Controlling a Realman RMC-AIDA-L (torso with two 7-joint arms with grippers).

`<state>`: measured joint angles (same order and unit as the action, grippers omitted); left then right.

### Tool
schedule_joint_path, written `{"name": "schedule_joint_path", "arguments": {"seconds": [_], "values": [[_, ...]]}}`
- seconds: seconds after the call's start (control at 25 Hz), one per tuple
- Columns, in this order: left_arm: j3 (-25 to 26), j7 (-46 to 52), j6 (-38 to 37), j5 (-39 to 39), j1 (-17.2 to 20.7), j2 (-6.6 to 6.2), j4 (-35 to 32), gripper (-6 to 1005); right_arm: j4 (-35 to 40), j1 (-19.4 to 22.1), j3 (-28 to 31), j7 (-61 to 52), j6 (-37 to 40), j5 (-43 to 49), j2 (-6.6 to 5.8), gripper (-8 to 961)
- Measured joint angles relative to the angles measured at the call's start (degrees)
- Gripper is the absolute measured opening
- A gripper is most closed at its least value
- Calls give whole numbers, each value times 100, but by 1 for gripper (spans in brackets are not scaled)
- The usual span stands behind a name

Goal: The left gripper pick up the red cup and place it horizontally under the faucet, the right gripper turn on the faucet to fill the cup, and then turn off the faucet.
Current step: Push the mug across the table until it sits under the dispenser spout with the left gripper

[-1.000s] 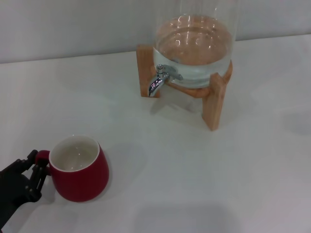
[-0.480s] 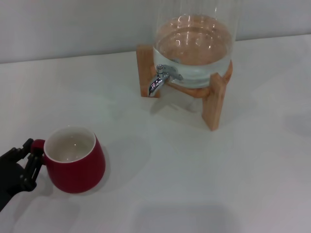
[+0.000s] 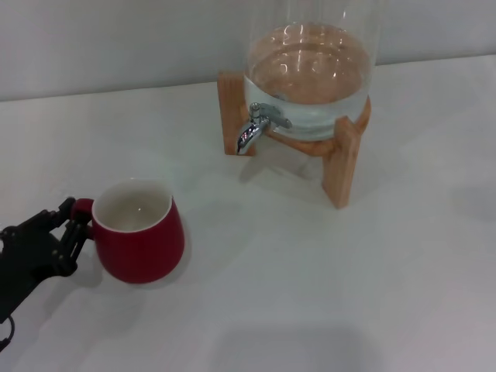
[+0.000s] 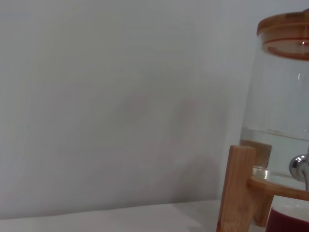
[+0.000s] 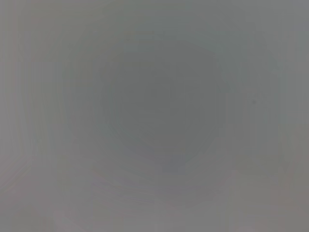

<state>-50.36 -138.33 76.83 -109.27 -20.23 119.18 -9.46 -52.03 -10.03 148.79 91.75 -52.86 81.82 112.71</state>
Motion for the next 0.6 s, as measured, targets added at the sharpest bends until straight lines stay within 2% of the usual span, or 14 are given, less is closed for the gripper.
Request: {"name": "schedule_joint_path", "arguments": {"seconds": [0.6], "values": [[-52, 600, -534, 160, -415, 10, -282, 190, -8, 2, -4, 19, -169, 1, -4, 722]]}}
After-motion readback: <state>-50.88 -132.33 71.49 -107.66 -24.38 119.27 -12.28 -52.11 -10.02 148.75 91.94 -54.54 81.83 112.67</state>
